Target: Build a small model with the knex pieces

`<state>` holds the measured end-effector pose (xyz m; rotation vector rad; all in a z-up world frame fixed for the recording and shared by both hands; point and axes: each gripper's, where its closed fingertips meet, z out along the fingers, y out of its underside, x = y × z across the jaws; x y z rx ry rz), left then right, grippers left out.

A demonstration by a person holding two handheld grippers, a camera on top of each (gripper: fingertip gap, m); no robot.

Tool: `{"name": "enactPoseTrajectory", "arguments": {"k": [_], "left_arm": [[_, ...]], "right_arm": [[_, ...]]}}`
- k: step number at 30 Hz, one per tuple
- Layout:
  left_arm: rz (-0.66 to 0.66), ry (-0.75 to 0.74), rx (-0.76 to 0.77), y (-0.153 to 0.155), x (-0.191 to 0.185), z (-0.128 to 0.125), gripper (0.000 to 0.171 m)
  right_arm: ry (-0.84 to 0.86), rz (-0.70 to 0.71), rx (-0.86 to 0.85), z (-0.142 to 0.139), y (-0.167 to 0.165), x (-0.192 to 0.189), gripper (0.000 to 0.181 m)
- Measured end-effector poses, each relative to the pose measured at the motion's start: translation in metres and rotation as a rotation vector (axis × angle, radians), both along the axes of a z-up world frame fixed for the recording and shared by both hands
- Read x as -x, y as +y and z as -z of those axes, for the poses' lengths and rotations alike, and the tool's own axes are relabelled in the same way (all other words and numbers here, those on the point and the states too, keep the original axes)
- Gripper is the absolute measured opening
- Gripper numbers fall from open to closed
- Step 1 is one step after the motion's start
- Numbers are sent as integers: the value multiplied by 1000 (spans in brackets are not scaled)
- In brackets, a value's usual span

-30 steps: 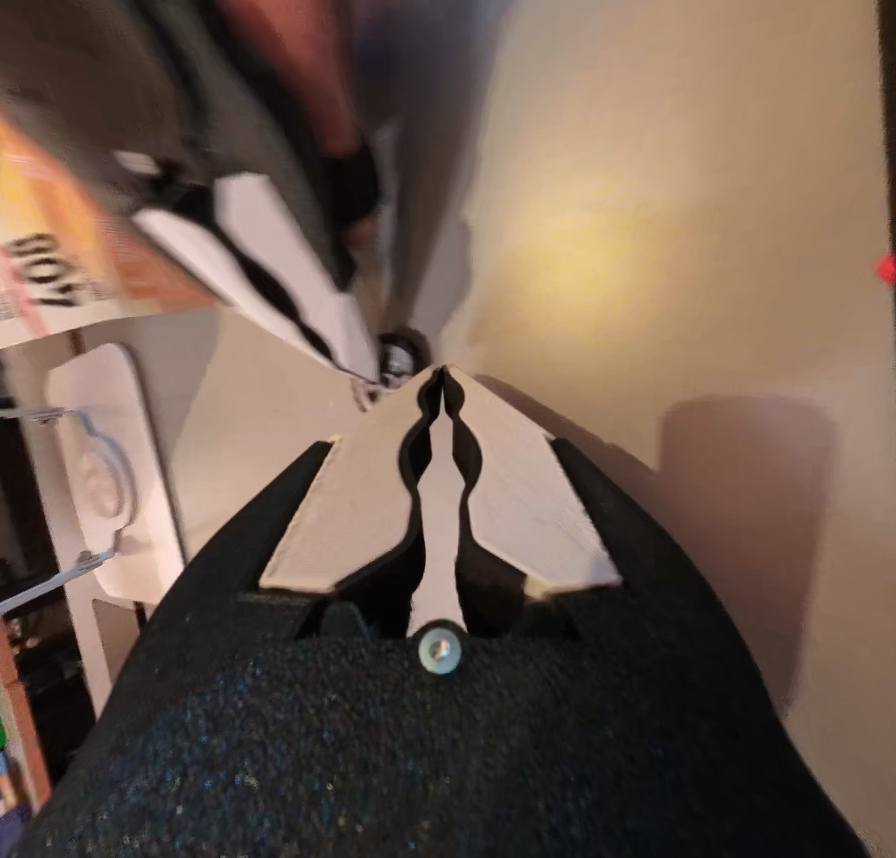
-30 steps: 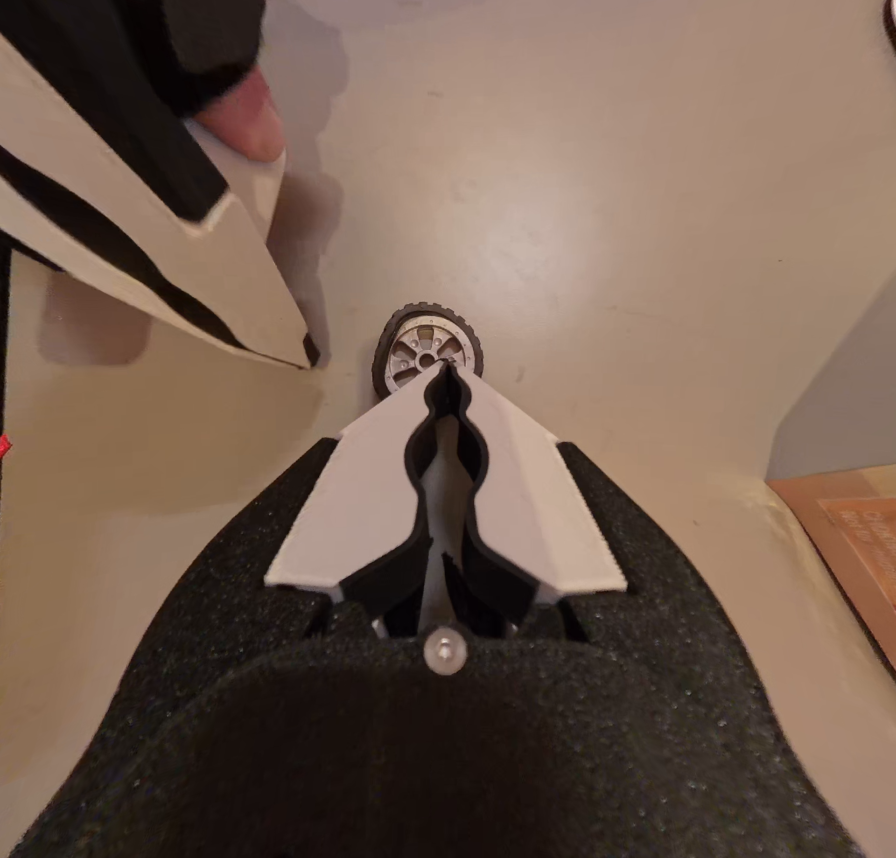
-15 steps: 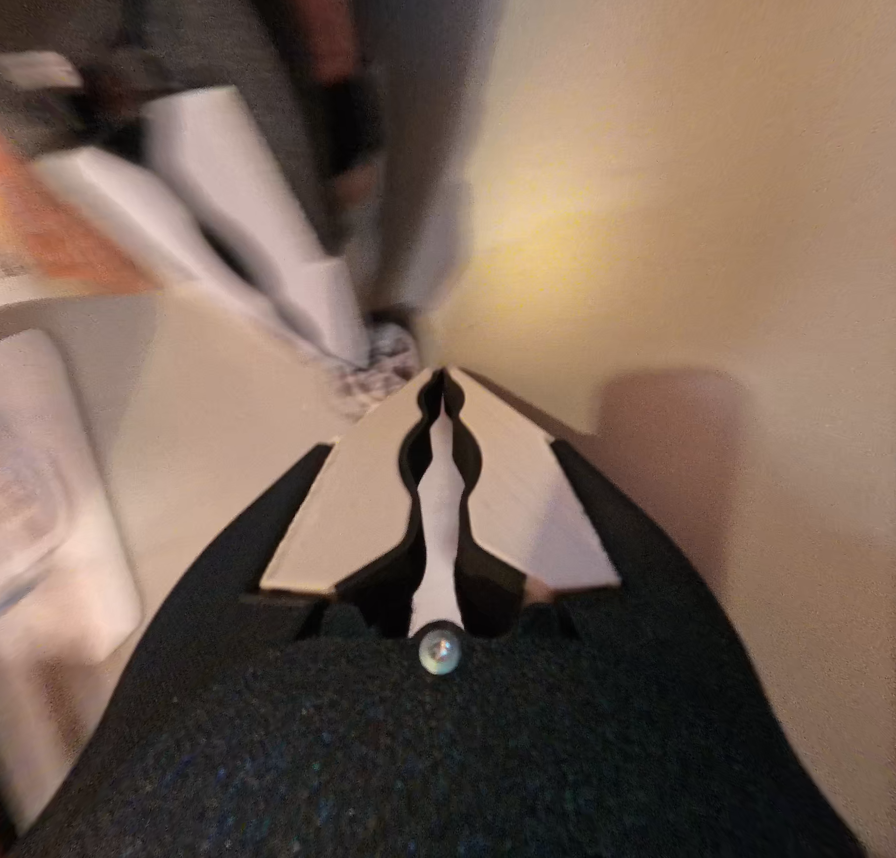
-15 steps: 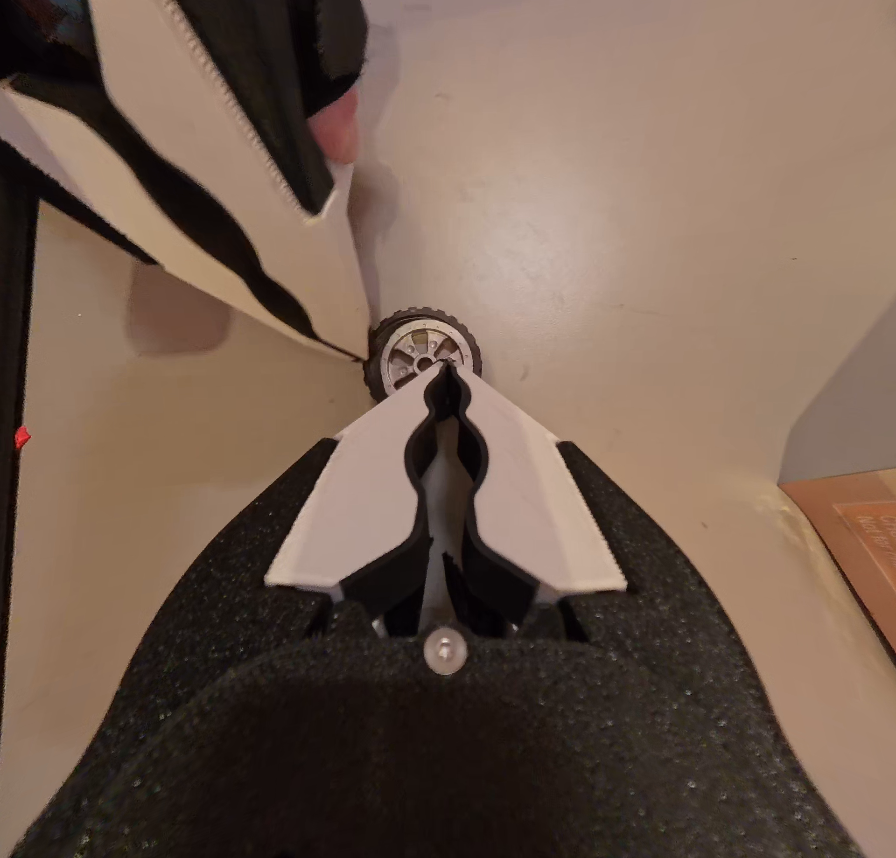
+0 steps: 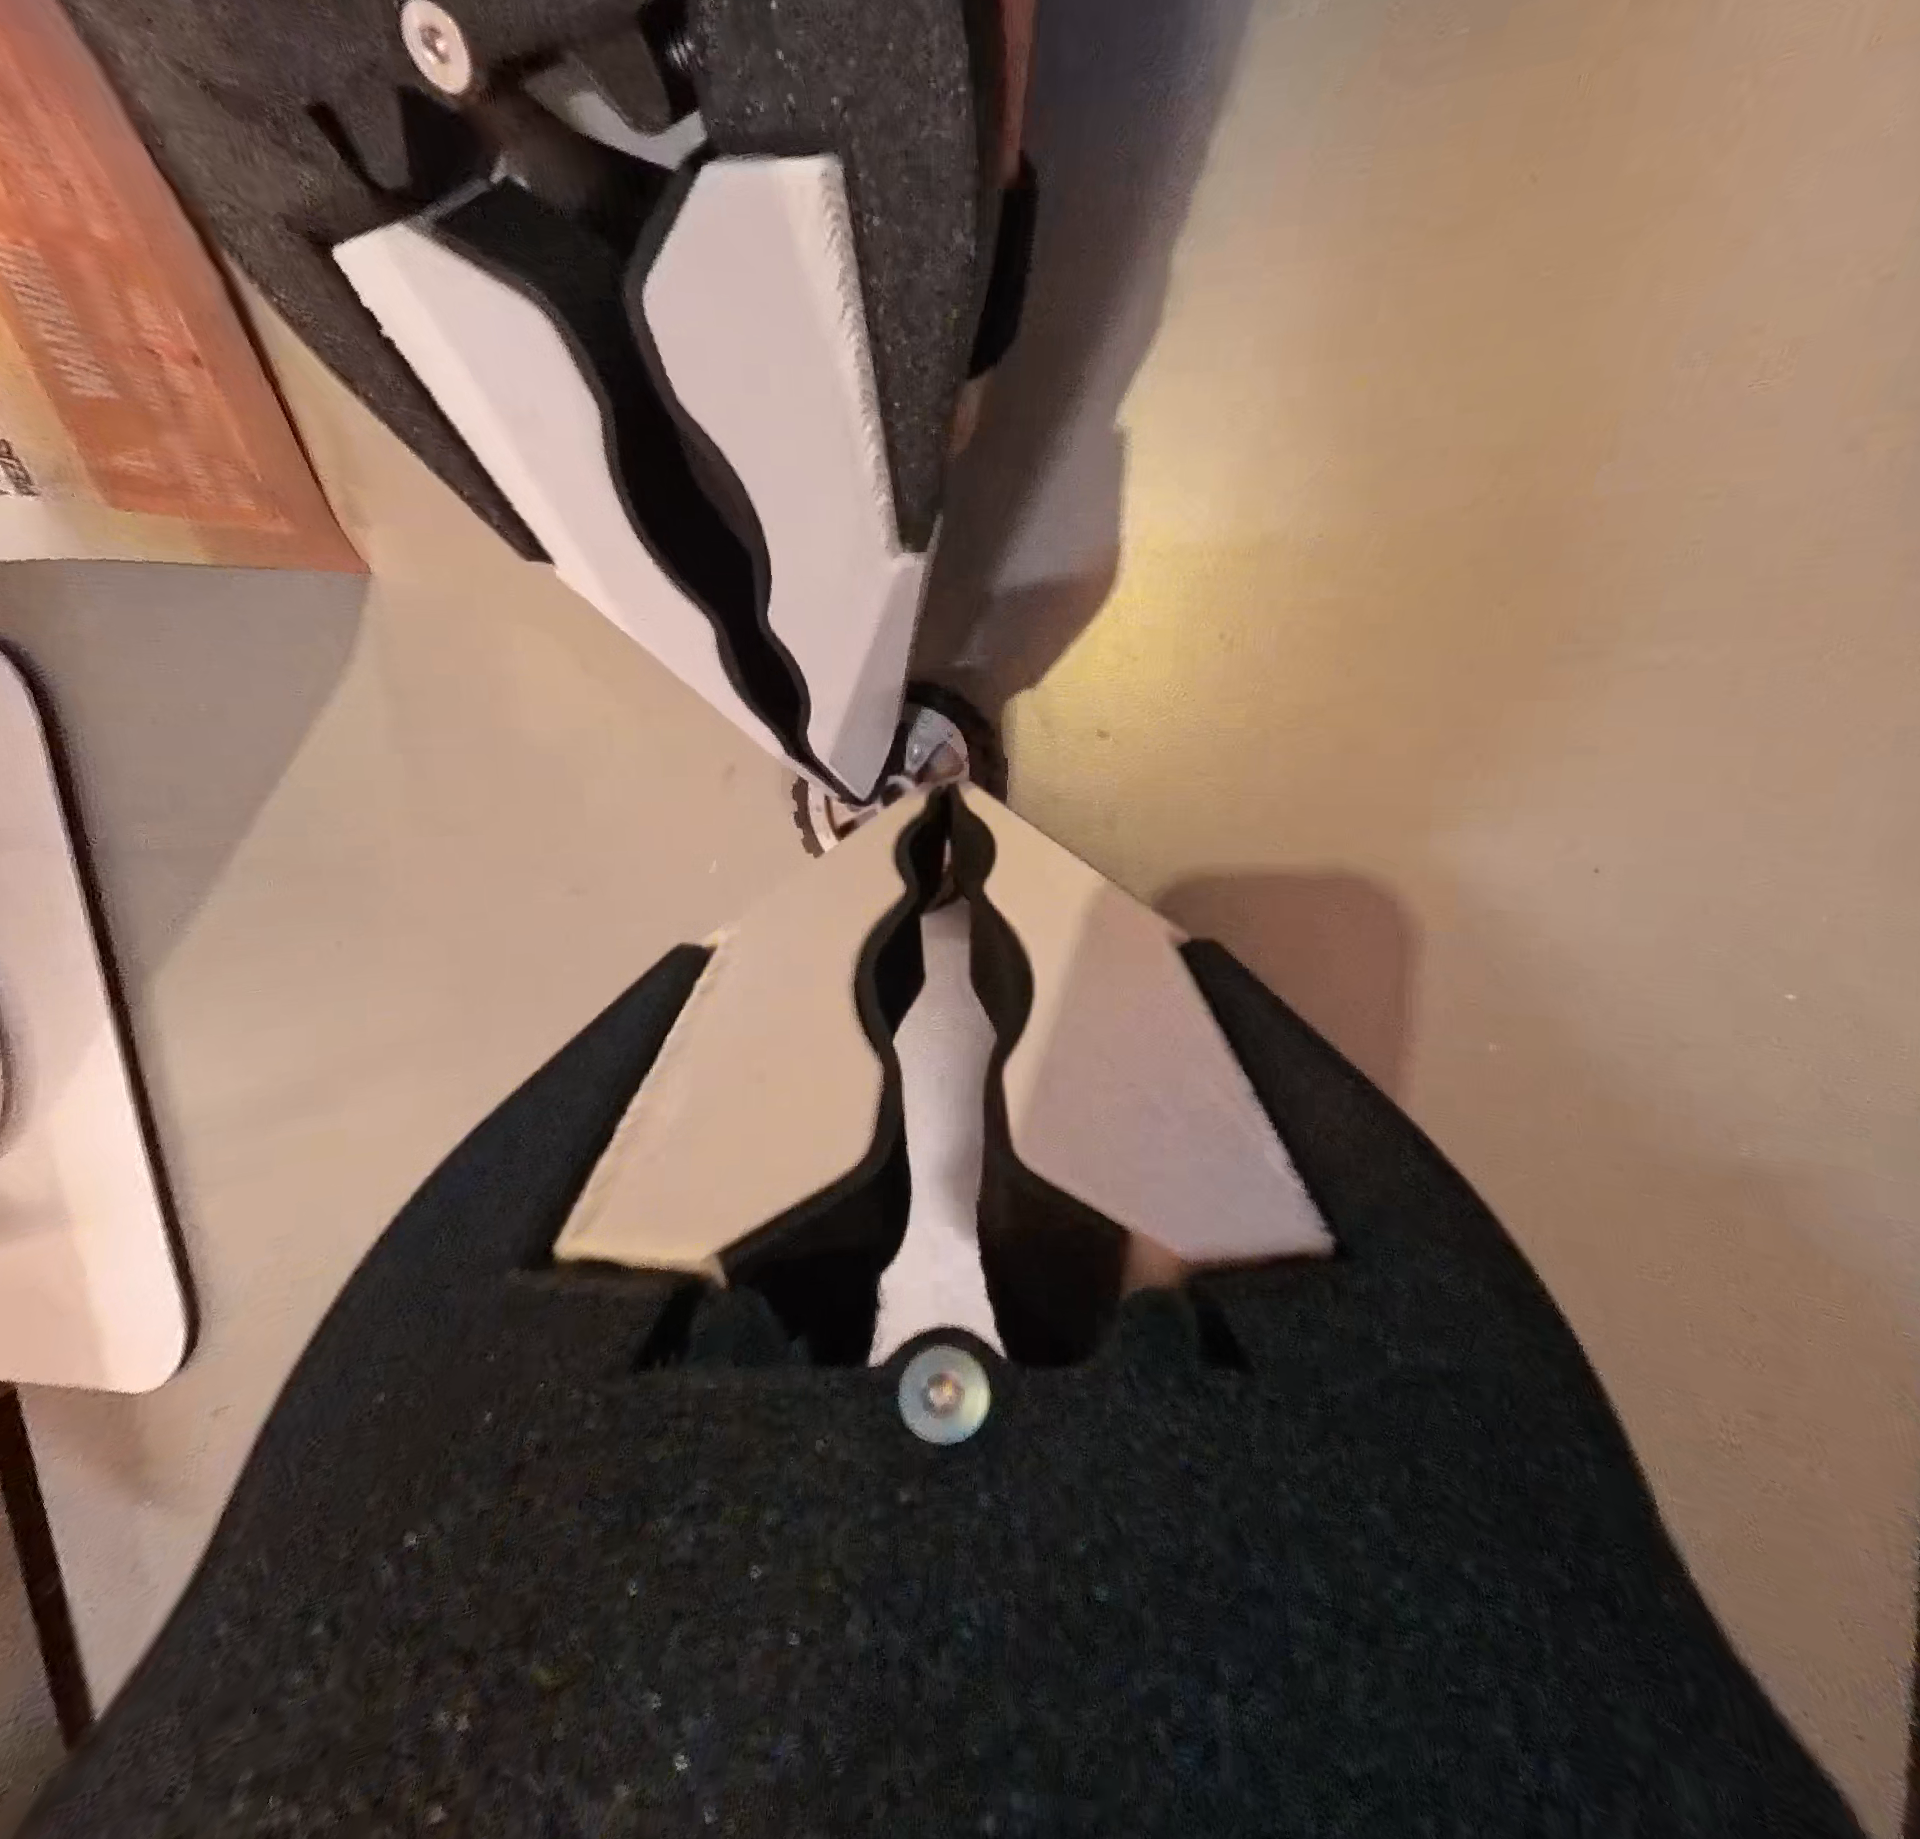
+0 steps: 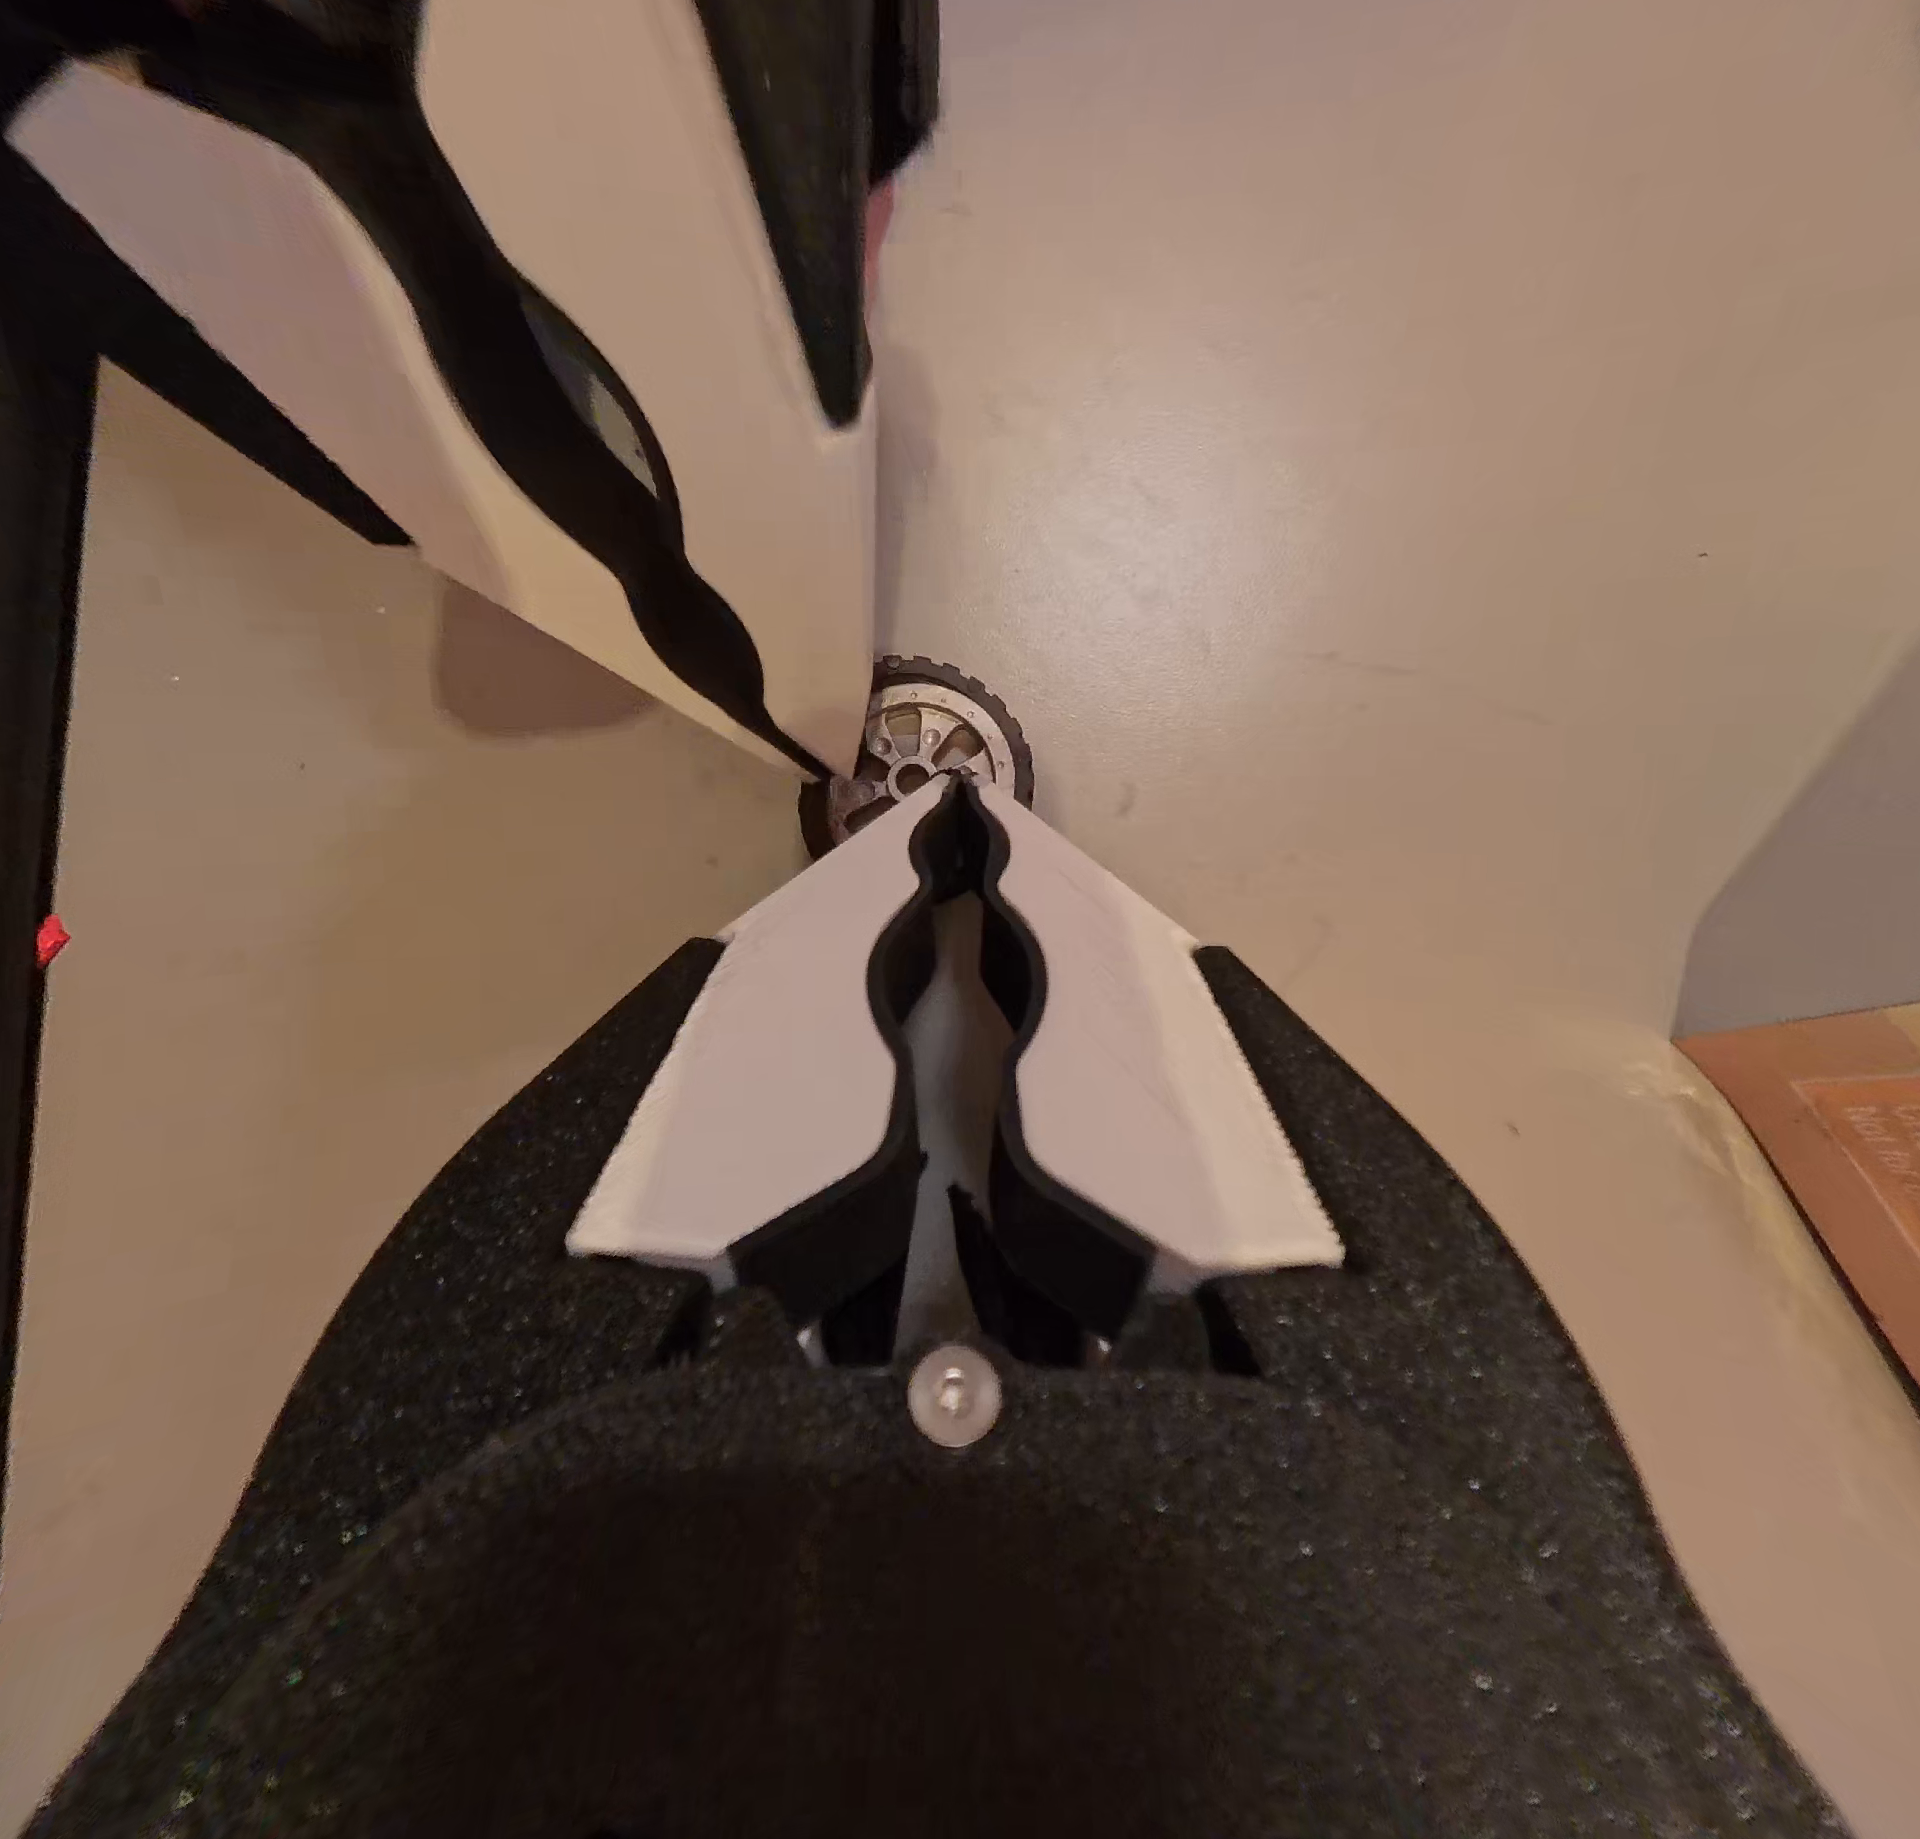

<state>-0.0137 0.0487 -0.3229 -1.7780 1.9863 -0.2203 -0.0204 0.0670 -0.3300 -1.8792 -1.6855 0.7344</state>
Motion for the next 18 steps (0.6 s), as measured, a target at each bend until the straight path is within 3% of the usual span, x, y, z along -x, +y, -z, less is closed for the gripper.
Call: {"name": "enactPoseTrajectory", "arguments": {"k": [13,18], "left_arm": [[40,42,176,-10,3,3,0],[35,61,142,3,2,0,0]], "right_arm": [[5,1,19,0,0,0,1],[11,0,17,0,0,0,1]]}}
